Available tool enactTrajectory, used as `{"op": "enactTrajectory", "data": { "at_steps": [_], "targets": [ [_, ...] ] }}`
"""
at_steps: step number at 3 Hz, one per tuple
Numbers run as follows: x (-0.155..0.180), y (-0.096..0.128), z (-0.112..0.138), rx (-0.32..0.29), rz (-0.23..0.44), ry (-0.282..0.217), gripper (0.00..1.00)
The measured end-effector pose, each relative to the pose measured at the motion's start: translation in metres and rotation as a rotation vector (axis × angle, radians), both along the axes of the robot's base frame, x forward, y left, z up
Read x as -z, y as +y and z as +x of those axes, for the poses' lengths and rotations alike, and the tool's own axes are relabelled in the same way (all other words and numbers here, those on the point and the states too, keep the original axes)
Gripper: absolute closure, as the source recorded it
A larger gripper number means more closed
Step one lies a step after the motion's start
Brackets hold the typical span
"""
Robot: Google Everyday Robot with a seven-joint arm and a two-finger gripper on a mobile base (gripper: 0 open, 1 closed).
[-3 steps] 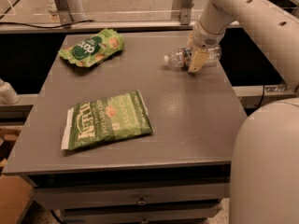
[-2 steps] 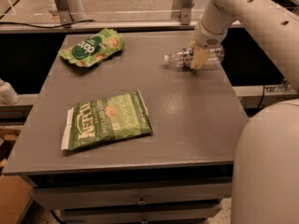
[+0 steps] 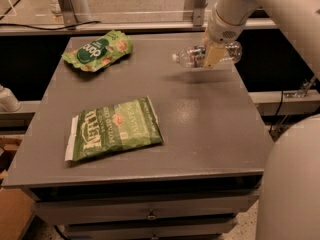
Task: Pick water bottle
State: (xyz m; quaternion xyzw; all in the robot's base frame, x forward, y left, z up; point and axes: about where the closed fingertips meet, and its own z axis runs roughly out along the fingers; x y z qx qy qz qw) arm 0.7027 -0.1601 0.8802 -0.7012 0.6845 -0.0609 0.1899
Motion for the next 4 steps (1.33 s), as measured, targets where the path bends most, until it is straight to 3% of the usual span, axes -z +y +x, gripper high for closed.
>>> {"op": "enactTrajectory", "data": {
  "at_steps": [1,2,3,4],
  "targets": [
    [-0.026,0.028,-0.019,-0.016,0.085,0.052,1.00],
    [-0.049,0.069,-0.043,-0.076,0.227,0.137,1.00],
    [-0.056,0.083,-0.048,-0.104,0.280,0.153,1.00],
    [-0.055,0.082,-0.047,-0.102,0.278,0.151,1.00]
  ]
}}
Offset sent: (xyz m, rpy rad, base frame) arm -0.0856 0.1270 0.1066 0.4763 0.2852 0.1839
